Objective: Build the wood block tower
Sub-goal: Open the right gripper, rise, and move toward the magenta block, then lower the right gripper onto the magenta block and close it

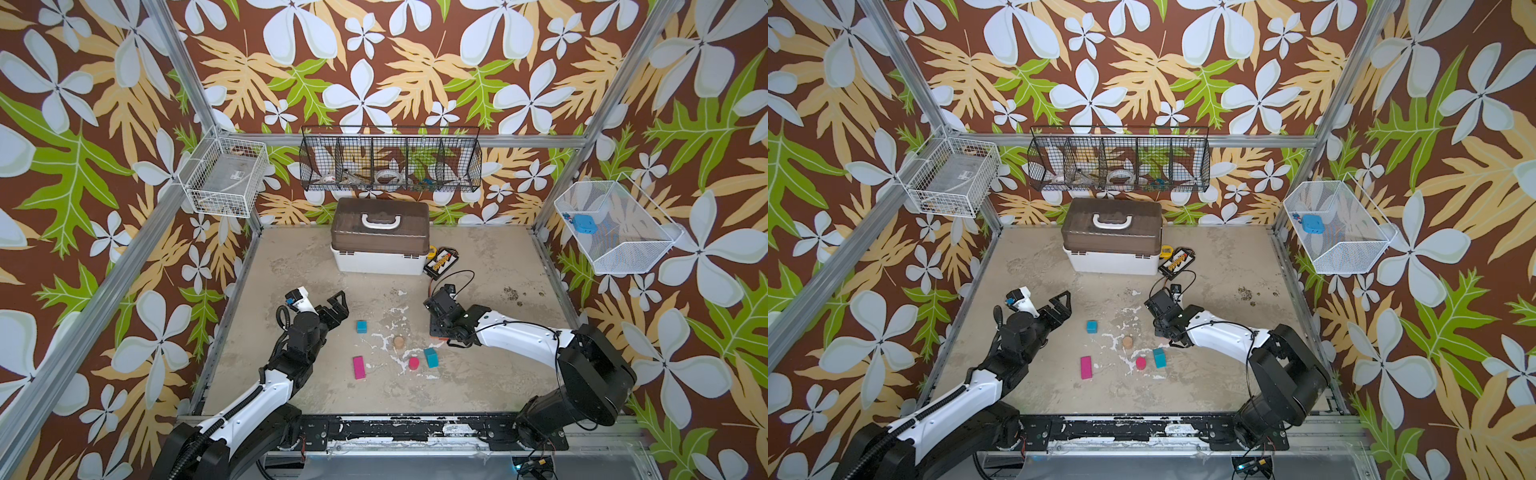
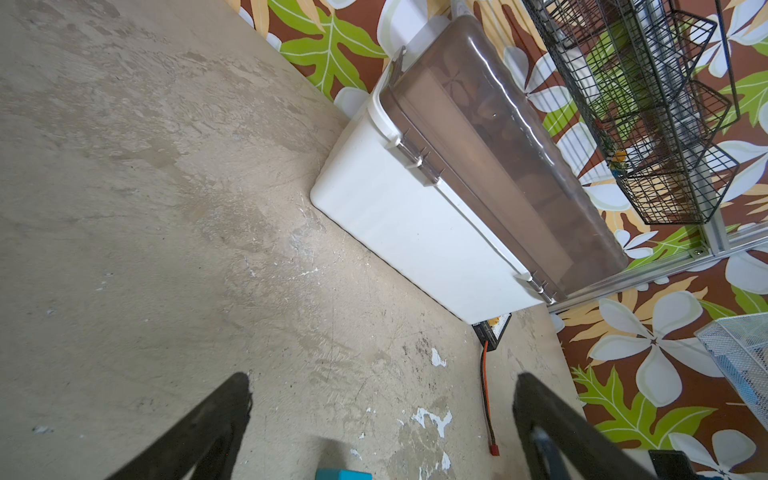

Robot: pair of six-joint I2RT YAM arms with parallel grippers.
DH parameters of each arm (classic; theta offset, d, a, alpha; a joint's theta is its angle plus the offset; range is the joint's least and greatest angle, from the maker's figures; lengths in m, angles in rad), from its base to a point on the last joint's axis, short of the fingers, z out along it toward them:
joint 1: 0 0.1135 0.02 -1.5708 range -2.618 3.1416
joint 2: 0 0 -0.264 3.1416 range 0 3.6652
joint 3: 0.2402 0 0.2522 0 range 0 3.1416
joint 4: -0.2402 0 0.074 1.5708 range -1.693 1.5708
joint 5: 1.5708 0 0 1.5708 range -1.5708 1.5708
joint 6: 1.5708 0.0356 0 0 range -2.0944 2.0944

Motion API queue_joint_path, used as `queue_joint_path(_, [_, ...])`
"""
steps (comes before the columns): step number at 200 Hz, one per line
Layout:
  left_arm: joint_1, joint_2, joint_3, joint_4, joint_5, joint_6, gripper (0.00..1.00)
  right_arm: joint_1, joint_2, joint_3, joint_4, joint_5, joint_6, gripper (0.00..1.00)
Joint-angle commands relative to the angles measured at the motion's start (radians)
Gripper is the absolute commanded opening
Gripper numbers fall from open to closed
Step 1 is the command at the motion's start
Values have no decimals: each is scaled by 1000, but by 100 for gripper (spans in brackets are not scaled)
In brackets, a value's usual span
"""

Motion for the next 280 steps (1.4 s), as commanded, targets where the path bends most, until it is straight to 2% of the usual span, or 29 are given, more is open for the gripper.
queue_joint_path(1, [2,2,8,19,0,-11,100,0,-43,9,-18,15,-3,47])
queue_joint_path(27, [1,3,7,18,-4,-8,100,17,-120,16,-26,0,-37,49])
queue_joint_path(33, [1,4,8,18,-7,-8,100,34,-139,18,-25,7,-47,52])
queue_joint_path(63, [1,11,6,15,-35,-7,100,192,-203,32,37,45,-129,69])
queue_joint_path(74, [2,17,7,1,-55,-19,100,252,-194,37,86,14,-161,74])
queue_joint_path(87, [2,13,12,-41,-108,-47,100,308,-161,47,130,-44,-181,75])
queue_joint_path(100, [2,1,15,-91,-189,-82,100,353,-102,76,137,-69,-152,75])
queue_joint_path(129, [2,-41,14,-287,-418,-312,100,397,64,161,133,-135,-79,75])
queue_joint_path(157, [2,-73,8,-414,-535,-464,100,446,230,283,67,-114,-78,74])
queue_joint_path(181, [2,-78,10,-461,-555,-534,100,468,343,373,26,-143,-79,72])
queue_joint_path(213, [3,-64,28,-498,-563,-551,100,500,438,429,10,-143,-72,69])
queue_joint_path(249, [3,-61,30,-506,-553,-579,100,505,488,460,-6,-157,-68,69])
queue_joint_path(280, [2,-65,38,-518,-568,-567,100,522,518,492,-44,-118,-58,61])
